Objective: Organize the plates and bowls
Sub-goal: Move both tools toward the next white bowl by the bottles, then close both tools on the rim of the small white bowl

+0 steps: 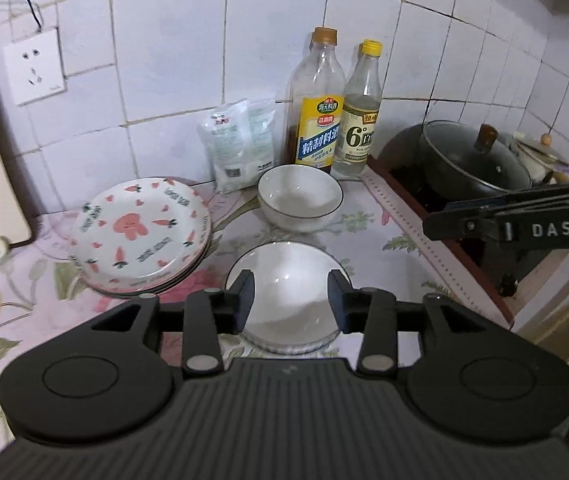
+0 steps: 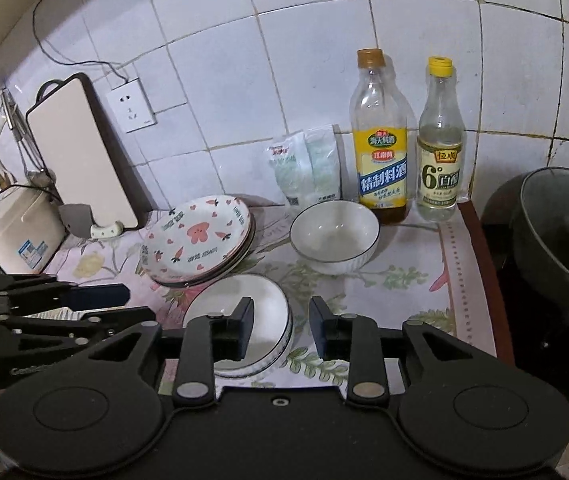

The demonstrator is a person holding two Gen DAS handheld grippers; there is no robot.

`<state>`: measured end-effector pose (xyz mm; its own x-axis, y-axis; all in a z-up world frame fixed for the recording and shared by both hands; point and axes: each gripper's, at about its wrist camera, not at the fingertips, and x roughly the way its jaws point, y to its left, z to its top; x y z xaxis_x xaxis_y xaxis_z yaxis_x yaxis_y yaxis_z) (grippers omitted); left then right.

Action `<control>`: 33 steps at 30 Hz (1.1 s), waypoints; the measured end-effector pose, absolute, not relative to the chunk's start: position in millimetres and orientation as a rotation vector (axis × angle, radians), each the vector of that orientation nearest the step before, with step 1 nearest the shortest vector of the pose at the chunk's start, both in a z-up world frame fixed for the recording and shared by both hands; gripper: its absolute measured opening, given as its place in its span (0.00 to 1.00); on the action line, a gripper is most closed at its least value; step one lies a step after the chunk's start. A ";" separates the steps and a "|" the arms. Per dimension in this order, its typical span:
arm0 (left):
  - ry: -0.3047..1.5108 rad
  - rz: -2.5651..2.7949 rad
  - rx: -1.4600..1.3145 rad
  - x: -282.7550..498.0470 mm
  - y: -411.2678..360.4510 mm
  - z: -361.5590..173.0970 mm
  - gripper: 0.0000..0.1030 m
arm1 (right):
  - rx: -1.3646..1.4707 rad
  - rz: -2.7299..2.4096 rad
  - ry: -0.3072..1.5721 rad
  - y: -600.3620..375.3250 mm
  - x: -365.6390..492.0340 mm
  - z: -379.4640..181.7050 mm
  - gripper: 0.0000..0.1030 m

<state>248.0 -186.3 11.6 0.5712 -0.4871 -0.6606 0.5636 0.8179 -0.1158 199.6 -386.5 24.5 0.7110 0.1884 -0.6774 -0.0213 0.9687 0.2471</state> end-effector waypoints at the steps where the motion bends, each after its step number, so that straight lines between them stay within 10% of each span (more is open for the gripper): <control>1: 0.739 -0.624 0.102 255.4 -187.7 7.8 0.38 | 0.232 0.114 0.776 -388.5 204.1 22.7 0.35; 33: 0.893 -0.635 0.079 449.0 -269.3 -91.6 0.33 | 0.458 0.040 0.812 -452.2 351.3 -117.0 0.37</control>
